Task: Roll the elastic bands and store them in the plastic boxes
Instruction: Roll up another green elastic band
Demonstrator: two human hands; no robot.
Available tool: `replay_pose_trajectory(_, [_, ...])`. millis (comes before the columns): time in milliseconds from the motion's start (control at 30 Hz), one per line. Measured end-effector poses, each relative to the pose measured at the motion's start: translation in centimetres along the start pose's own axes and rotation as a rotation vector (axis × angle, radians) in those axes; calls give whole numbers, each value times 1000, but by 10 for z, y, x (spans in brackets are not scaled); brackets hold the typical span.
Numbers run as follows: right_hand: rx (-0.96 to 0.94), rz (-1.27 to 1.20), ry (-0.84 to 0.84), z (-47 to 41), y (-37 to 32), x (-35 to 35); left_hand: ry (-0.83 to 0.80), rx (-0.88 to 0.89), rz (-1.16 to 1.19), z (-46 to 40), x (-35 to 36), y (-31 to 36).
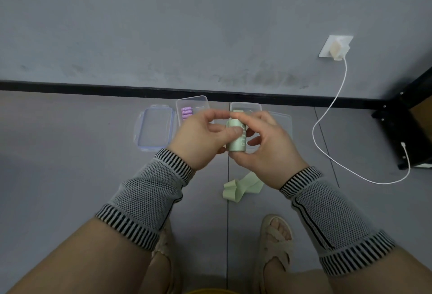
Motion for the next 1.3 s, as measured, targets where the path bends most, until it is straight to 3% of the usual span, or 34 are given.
replay_pose_trajectory(100, [27, -44, -10, 1, 0, 3, 29, -36, 29, -1, -3, -3])
replay_pose_trajectory(267, [317, -357, 49, 5, 17, 5, 101, -103, 331, -5, -9, -4])
replay_pose_trajectory(433, [361, -400, 163, 4, 17, 0, 107, -132, 520, -7, -9, -5])
replay_pose_trajectory(667, [377, -548, 229, 0, 29, -8, 76, -147, 348, -8, -9, -11])
replay_pose_trajectory(900, [473, -730, 276, 3, 39, -7, 130, -126, 333, -8, -12, -9])
replay_pose_trajectory(1300, [465, -718, 283, 3, 40, -9, 139, -117, 338, -7, -13, -10])
Point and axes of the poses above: each hand's wrist, its own z-axis away from the middle knuckle, its own x-axis out of the palm, y = z × x, the point moved 9 cm from there along -z, towards the middle knuckle, and after that the axes turned 7 degrees about y, right-handed, at the moved point
